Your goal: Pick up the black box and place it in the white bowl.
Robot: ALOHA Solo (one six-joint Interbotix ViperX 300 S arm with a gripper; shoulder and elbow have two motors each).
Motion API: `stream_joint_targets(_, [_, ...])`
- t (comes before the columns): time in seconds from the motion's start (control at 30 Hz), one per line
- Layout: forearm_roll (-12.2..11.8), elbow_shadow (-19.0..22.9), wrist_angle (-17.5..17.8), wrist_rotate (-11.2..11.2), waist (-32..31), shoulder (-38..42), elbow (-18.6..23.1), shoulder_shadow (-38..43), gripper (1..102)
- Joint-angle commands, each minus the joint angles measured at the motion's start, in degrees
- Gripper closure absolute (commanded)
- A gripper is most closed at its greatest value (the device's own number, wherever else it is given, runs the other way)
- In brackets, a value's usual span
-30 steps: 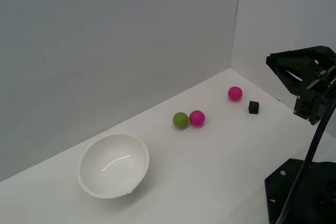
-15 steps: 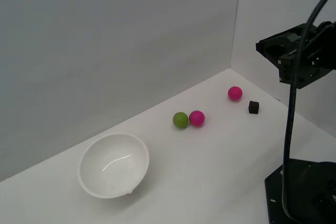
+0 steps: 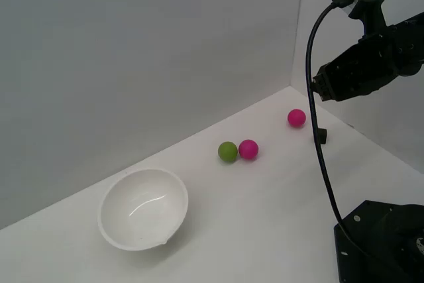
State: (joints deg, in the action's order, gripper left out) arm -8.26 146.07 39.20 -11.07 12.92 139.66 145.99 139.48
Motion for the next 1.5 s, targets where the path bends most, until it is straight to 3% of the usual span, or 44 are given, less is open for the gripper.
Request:
stream_joint_targets(0.0, [-0.09,-1.32,-0.09,-0.35,1.49,-0.97,-1.05,-1.05,100])
stream_joint_targets(0.23, [2.29,-1.23,-0.18,-0.44,4.57,-4.57,-0.88,-4.48,100])
stream_joint_targets(0.67, [2.37,-0.70,-0.18,-1.32,7.65,-14.50,-0.62,-14.41,98])
stream_joint_targets(0.73, [2.37,-0.62,-0.18,-1.32,7.65,-15.64,-0.53,-15.56,89])
stream_joint_targets(1.03, [2.29,-0.62,-0.62,-1.41,7.65,-19.07,-0.44,-18.98,4])
stream_joint_targets(1.47, [2.37,-0.70,-5.19,-2.90,9.14,-25.40,-0.53,-25.22,3])
